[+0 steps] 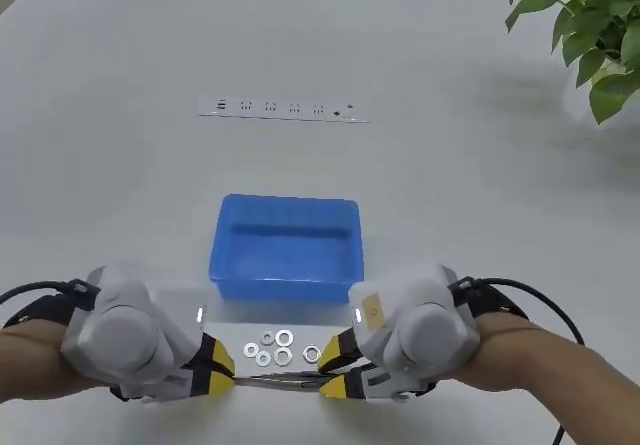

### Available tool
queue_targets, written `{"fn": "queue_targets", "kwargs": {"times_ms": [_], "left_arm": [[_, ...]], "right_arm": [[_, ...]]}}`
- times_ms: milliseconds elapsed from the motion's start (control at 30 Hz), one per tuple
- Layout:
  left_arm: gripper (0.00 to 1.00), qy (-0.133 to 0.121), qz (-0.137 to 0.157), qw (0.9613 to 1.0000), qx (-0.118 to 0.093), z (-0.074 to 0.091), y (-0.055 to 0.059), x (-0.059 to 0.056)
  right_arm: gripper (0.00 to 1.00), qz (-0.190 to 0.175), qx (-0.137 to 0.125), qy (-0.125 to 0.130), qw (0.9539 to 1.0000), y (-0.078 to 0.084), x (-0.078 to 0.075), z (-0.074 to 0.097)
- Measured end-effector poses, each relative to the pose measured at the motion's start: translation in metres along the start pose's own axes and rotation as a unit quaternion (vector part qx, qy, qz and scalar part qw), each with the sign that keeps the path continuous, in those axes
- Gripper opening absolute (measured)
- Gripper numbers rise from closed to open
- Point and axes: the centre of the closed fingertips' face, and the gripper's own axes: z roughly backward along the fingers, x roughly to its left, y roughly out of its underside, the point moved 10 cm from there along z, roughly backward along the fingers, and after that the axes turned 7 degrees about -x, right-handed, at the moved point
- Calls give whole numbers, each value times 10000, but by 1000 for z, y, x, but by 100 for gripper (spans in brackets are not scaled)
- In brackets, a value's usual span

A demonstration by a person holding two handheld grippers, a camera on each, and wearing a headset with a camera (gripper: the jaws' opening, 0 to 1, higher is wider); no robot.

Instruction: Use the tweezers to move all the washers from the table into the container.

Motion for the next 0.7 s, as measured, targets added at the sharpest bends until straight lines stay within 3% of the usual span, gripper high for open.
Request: {"fn": "queue_targets", "kwargs": {"times_ms": [367,700], "left_arm": [[5,18,-226,9997,-40,9,-10,-3],[5,13,-239,9995,-202,29,-33,-5]], "right_arm": [[12,-12,47,34,10000,0,4,0],[12,-16,-17,119,9999,-4,5,1]]}}
